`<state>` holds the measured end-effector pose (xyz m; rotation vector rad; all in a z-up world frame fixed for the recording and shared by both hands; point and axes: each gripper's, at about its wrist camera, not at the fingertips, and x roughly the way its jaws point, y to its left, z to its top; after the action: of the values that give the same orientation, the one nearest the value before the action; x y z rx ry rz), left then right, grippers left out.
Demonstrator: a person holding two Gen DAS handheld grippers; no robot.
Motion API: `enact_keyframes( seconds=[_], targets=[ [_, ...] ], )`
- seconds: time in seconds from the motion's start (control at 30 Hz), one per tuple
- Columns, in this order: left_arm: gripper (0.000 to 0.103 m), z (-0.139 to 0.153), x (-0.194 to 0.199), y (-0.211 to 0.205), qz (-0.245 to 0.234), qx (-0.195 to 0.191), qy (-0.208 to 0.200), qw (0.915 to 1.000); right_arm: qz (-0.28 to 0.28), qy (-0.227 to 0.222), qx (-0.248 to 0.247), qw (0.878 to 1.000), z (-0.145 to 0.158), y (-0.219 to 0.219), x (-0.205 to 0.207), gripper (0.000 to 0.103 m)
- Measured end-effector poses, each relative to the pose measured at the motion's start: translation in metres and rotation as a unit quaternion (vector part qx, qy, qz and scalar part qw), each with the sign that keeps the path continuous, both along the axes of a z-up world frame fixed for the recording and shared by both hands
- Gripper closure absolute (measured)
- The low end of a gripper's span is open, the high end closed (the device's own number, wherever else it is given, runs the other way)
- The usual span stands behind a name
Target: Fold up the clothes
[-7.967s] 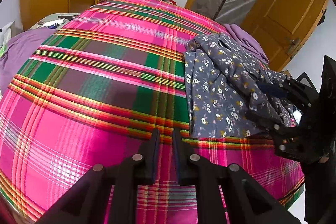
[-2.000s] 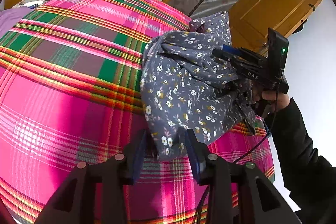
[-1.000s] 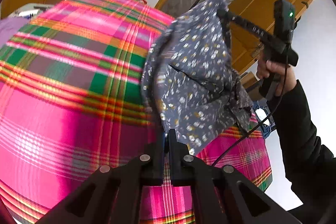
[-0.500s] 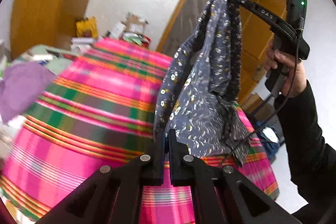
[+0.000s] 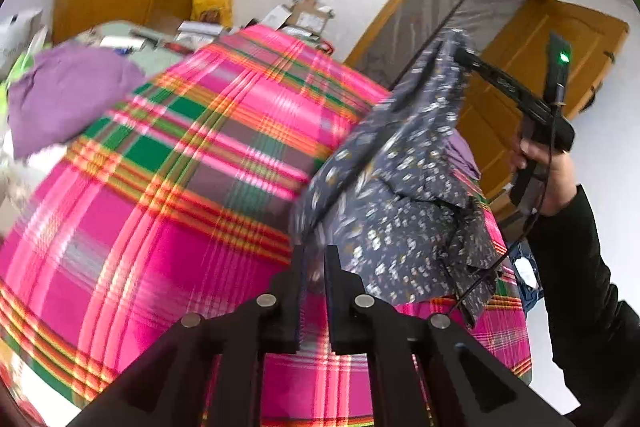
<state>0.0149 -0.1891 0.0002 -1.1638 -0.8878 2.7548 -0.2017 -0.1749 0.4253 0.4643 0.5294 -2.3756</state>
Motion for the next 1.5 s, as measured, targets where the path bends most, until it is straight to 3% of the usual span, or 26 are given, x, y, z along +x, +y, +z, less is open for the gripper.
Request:
enact_keyframes(
  seconds=[0.1,0.2,0.33,0.57,1.03,1.1,1.17,1.37,1.5],
  targets=[
    [0.082,-0.014,0.002,-0.002,0.009,0.028,-0.011,0.9995,-0.024,-0.007,-0.007,1.000,-0.002,0.022,-0.012,0.098],
    [0.077,-0.023,-0.002,0.000,0.012,0.053,-0.013,0.9985,-0.042,-0.022,-0.016,0.999,-0.006,0.042,-0.023,0.098],
    [0.065,-0.021,-0.015,0.004,0.007,0.054,0.001,0.9985,-0.055,-0.039,-0.015,0.998,-0.020,0.060,-0.026,0.098],
    [0.063,-0.036,-0.050,-0.008,0.025,0.099,-0.021,0.9946,-0.075,-0.069,-0.016,0.995,-0.044,0.081,-0.032,0.098],
    [0.064,-0.048,-0.087,-0.009,0.029,0.149,-0.039,0.9876,-0.078,-0.082,-0.022,0.993,-0.057,0.093,-0.035,0.098],
    [0.087,-0.050,-0.089,-0.010,0.033,0.154,-0.045,0.9866,-0.080,-0.085,-0.025,0.993,-0.058,0.095,-0.036,0.098],
    [0.094,-0.049,-0.088,-0.009,0.032,0.153,-0.038,0.9870,-0.080,-0.088,-0.029,0.992,-0.059,0.097,-0.035,0.098],
    [0.096,-0.002,-0.076,0.004,0.011,0.109,0.021,0.9938,-0.094,-0.076,-0.050,0.991,-0.046,0.107,-0.028,0.098],
    [0.096,0.060,-0.068,0.024,-0.023,0.067,0.089,0.9935,-0.113,-0.050,-0.092,0.988,-0.015,0.127,-0.019,0.098]
  ],
)
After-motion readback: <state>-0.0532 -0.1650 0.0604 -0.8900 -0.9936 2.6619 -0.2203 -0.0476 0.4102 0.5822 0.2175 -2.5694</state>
